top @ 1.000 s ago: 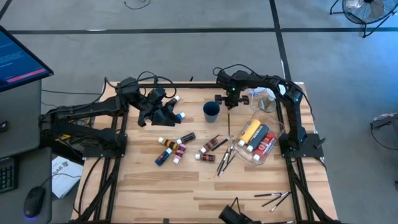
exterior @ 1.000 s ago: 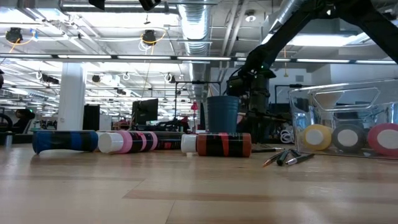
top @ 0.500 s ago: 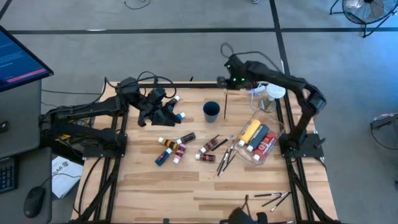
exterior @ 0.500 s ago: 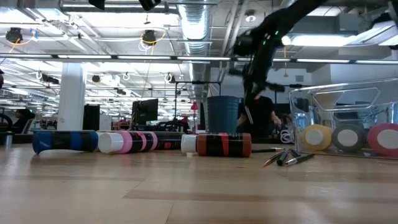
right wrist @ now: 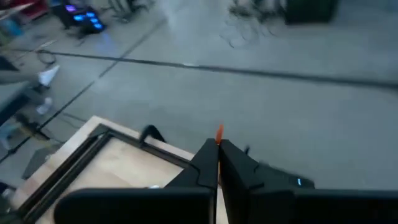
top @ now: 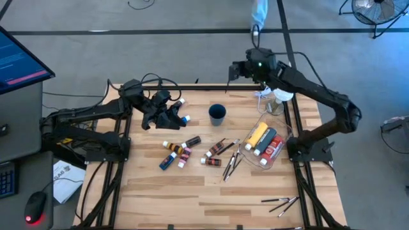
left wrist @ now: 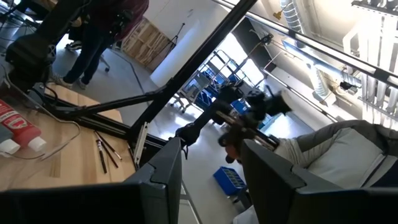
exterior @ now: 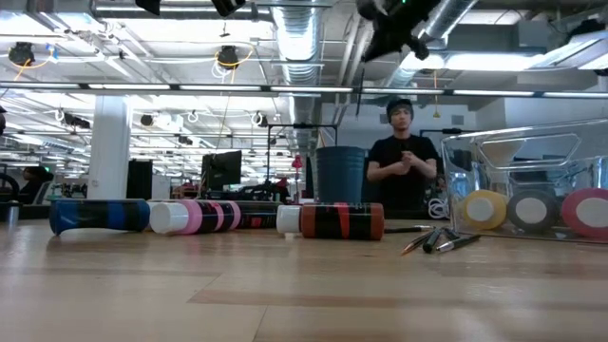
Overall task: Pick & Place Paint Supplies
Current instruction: Put the top paint brush into the blue cup, then move the transparent bin to the bottom center of the table
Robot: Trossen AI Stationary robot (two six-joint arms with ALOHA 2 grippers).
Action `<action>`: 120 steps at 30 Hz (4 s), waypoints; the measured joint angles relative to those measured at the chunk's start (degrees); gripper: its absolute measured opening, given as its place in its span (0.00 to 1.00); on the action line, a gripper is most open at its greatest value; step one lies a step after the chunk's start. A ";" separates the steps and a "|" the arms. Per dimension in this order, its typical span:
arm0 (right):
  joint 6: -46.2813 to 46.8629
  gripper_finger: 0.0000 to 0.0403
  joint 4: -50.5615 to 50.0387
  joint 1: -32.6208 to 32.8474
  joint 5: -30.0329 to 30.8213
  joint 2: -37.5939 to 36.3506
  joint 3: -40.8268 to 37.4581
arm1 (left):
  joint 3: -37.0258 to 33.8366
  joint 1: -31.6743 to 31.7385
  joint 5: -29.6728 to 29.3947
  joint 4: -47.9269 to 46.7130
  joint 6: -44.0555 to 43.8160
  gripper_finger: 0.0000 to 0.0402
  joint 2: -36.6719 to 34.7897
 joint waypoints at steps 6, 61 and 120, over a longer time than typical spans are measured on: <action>-6.89 0.00 0.63 9.58 5.87 1.64 0.12 | 0.00 0.00 -0.02 0.01 -0.58 0.31 0.00; 3.61 0.28 -1.14 18.23 13.10 10.29 0.04 | 0.04 -2.56 14.82 35.42 -16.23 0.08 -0.12; 1.67 0.28 13.93 17.70 2.99 5.80 0.02 | 6.66 -2.47 -0.08 12.78 -4.49 0.00 -7.22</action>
